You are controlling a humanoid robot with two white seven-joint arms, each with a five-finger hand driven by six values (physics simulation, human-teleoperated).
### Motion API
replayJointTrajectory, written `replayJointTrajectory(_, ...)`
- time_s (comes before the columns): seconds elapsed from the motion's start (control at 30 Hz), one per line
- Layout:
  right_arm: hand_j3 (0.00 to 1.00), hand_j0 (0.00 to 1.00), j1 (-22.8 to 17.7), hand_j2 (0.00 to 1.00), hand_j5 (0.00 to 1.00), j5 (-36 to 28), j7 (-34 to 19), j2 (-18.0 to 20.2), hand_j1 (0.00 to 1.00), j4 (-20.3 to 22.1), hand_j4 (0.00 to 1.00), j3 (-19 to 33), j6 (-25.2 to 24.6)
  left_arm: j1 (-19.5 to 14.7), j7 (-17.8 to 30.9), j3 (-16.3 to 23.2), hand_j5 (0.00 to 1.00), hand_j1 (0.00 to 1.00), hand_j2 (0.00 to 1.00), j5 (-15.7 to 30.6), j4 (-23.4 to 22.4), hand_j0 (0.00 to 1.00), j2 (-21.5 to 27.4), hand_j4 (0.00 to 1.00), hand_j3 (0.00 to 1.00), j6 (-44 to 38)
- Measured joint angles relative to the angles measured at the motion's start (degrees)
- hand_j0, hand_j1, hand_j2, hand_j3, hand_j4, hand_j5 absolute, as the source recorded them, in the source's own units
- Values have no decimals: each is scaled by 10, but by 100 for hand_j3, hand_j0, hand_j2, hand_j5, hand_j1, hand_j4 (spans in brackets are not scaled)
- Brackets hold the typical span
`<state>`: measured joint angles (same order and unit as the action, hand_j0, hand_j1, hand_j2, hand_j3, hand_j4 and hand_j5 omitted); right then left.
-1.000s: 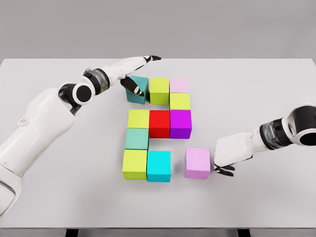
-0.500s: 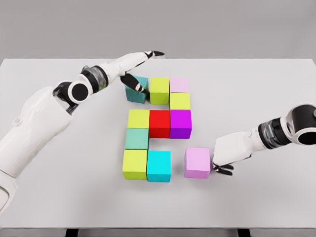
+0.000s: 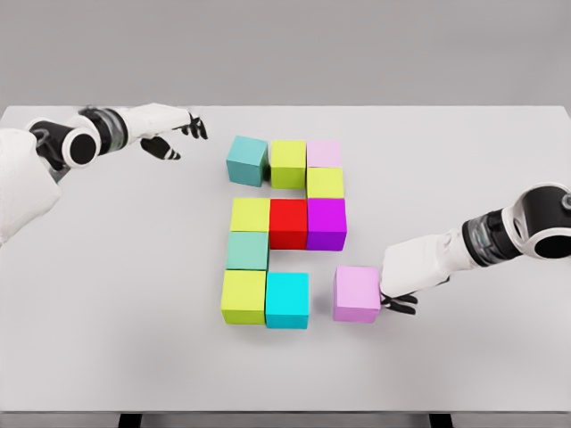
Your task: Assemble the squares on the desktop into the number 2
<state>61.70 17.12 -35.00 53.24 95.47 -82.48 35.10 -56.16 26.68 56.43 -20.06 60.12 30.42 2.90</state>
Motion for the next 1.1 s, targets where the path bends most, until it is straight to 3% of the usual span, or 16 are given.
replayJointTrajectory(0.13, 15, 15, 0, 15, 15, 0, 0, -6, 15, 0, 15, 0, 0, -2, 15, -2, 55, 55, 55, -50, -39, 55, -35, 55, 55, -1)
replayJointTrajectory(0.33, 15, 15, 0, 15, 15, 0, 0, -11, 15, 2, 15, 0, 0, -4, 62, -5, 55, 55, 55, -105, -28, 55, -54, 55, 55, 1)
replayJointTrajectory(0.53, 15, 15, 1, 15, 15, 0, 0, -19, 15, 3, 15, 0, 0, 0, 80, -16, 55, 55, 55, -114, 4, 55, -53, 55, 55, 14)
replayJointTrajectory(0.9, 15, 15, 1, 15, 15, -1, 0, -26, 15, 5, 15, 0, -1, 3, 83, -18, 55, 55, 55, -114, 10, 55, -53, 55, 55, 55)
replayJointTrajectory(1.1, 16, 16, 3, 16, 16, 0, 0, -9, 16, 1, 16, 3, 0, 3, 83, -18, 55, 55, 55, -113, 10, 55, -53, 55, 55, 72)
